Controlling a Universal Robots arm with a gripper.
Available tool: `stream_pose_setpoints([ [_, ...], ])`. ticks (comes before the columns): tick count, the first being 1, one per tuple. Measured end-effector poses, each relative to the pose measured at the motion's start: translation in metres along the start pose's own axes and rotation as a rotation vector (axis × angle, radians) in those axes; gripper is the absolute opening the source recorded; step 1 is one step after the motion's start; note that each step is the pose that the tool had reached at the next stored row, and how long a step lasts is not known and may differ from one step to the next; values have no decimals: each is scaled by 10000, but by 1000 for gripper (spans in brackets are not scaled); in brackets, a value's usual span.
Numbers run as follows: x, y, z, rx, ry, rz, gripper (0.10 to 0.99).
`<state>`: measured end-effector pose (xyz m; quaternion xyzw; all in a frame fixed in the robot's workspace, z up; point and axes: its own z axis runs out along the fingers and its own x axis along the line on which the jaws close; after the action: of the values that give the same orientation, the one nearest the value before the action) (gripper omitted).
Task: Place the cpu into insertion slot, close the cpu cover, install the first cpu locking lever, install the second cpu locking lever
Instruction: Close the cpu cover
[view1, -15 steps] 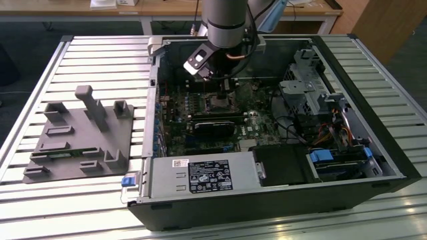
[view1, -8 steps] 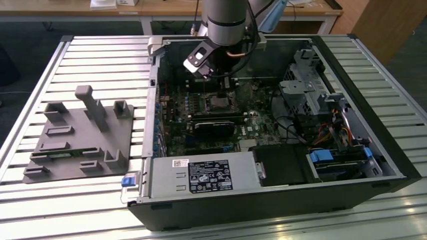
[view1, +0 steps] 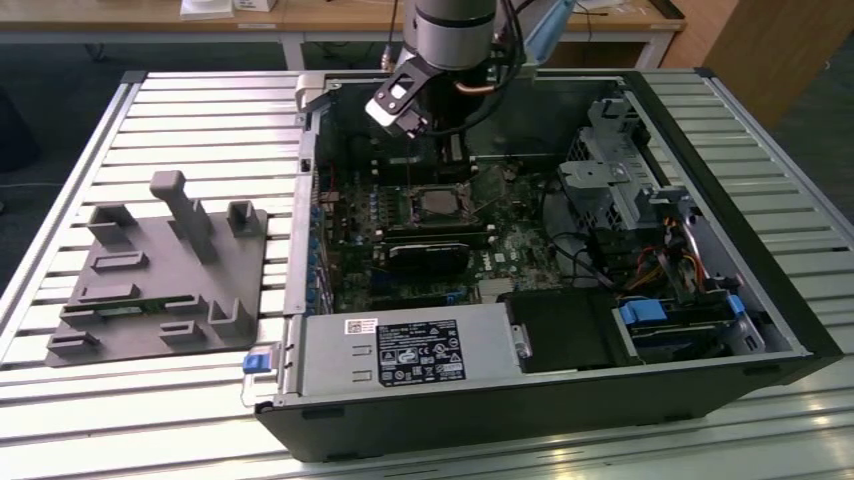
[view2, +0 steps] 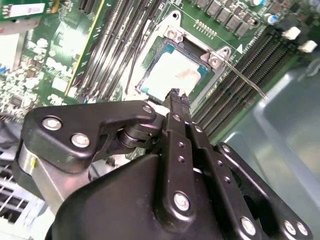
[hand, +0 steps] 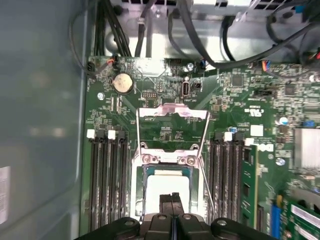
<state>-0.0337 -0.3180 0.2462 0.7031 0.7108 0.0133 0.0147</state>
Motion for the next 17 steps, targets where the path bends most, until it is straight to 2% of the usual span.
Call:
stream_pose_setpoints([
  [5, 0, 7, -186, 0, -1, 0, 106],
  [13, -50, 9, -196, -1, 1, 0, 106],
  [17, -51, 89, -194, 2, 0, -1, 106],
])
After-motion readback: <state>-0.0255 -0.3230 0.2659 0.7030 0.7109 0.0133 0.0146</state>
